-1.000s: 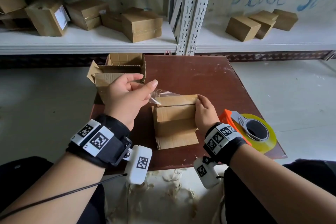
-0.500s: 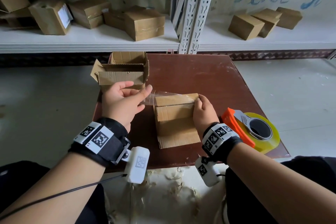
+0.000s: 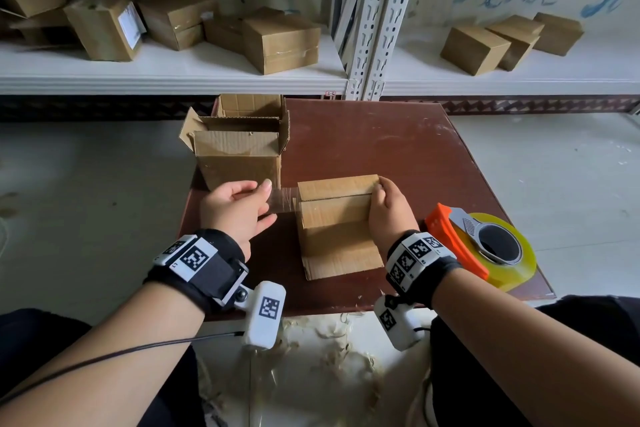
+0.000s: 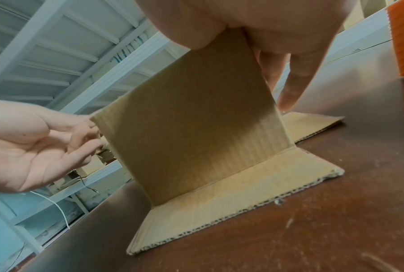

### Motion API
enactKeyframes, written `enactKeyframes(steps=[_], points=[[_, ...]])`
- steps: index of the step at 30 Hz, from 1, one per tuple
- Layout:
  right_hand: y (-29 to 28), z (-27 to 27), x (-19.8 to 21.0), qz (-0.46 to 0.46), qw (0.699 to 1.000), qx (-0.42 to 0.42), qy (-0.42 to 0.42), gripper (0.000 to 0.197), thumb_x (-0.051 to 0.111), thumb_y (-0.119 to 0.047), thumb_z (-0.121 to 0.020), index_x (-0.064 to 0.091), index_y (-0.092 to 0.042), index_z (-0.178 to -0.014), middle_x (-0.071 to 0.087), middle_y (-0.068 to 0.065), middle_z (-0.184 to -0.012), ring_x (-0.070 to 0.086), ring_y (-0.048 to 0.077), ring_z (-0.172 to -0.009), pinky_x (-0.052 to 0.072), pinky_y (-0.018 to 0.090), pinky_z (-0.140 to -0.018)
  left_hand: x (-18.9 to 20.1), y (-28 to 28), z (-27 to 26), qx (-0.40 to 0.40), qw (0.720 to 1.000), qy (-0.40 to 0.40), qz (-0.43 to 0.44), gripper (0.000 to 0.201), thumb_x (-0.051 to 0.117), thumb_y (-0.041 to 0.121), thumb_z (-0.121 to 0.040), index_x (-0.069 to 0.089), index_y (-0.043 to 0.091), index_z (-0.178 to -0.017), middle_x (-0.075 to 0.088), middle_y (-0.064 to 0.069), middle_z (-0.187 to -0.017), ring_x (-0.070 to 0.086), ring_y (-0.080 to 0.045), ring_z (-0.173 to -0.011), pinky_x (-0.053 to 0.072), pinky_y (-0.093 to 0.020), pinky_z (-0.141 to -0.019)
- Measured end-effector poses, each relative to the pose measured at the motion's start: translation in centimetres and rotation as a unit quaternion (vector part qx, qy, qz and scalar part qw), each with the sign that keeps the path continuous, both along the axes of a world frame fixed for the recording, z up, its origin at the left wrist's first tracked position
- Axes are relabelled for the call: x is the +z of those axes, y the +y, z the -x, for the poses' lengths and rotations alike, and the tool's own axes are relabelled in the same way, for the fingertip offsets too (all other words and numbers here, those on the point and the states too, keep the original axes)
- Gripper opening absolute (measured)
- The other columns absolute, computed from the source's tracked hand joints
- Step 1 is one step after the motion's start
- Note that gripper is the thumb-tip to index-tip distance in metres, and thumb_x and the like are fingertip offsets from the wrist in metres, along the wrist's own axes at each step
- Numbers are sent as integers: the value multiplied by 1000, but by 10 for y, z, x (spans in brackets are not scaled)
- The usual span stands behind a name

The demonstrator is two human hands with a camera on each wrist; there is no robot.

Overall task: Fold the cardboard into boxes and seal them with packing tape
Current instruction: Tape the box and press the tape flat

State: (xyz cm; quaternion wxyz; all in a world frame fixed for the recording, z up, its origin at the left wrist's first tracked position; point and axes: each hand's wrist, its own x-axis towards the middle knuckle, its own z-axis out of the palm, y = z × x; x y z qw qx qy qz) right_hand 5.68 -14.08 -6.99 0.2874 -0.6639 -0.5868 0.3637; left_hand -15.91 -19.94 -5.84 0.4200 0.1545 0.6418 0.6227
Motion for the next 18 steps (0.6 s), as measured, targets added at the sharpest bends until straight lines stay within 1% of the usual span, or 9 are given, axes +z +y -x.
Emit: enactKeyframes(steps=[3, 6, 8, 9, 11, 14, 15, 16, 18], points=[[0, 2, 1, 4, 1000, 5, -5, 50, 26, -37, -111, 38, -24, -158, 50, 2, -155, 50, 22, -138, 40, 36, -111, -13, 1, 0, 9, 999, -33, 26, 23, 81, 14, -88, 69, 4, -105, 69, -10, -92, 65, -15, -80, 64, -34, -66], [0, 4, 1, 3, 1000, 11, -14, 50, 26, -35, -110, 38, -23, -158, 50, 2, -156, 50, 23, -139, 38, 32, -106, -29, 4, -5, 5, 995, -76, 59, 14, 77, 12, -91, 65, 6, -96, 72, -10, -93, 70, -17, -84, 62, -33, -61], [-1, 5, 1, 4, 1000, 14, -15, 50, 26, -35, -110, 39, -23, -157, 50, 3, -155, 50, 23, -138, 38, 32, -106, -37, 5, -11, 6, 992, -101, 81, 11, 74, 11, -93, 64, 8, -95, 74, -8, -95, 71, -17, -86, 59, -33, -61], [-1, 6, 2, 4, 1000, 14, -16, 50, 26, -35, -110, 39, -23, -157, 51, 3, -155, 50, 23, -138, 38, 33, -106, -40, 6, -15, 6, 990, -106, 89, 9, 73, 11, -94, 64, 9, -95, 74, -7, -95, 71, -15, -85, 59, -32, -61], [-1, 6, 2, 6, 1000, 11, -18, 50, 26, -35, -110, 39, -24, -157, 52, 3, -153, 52, 23, -135, 39, 31, -101, -44, 8, -24, 5, 990, -104, 96, 12, 75, 16, -93, 65, 9, -95, 73, -7, -91, 69, -13, -80, 57, -30, -60], [-2, 6, 3, 10, 1000, 11, -19, 50, 26, -34, -110, 39, -23, -157, 53, 3, -152, 53, 23, -133, 37, 28, -95, -50, 10, -35, 1, 991, -86, 100, 23, 80, 27, -90, 67, 10, -97, 69, -7, -85, 66, -16, -76, 55, -28, -55], [-1, 6, 3, 13, 1000, 11, -18, 50, 25, -35, -110, 40, -23, -156, 54, 3, -150, 54, 23, -129, 37, 28, -94, -52, 11, -38, 0, 992, -78, 103, 27, 81, 31, -89, 67, 10, -97, 68, -7, -84, 64, -18, -74, 54, -27, -53], [0, 6, 2, 17, 1000, 9, -18, 49, 25, -35, -110, 43, -23, -154, 57, 3, -146, 56, 22, -123, 38, 28, -93, -54, 12, -40, -4, 992, -68, 109, 29, 80, 35, -88, 67, 11, -98, 67, -7, -83, 63, -19, -73, 52, -27, -51], [4, 6, 0, 29, 999, 2, -25, 46, 25, -37, -109, 52, -21, -143, 64, 6, -132, 58, 24, -107, 41, 32, -87, -53, 16, -42, -27, 991, -31, 124, 33, 75, 41, -92, 66, 10, -101, 65, -7, -83, 61, -21, -70, 52, -28, -53]])
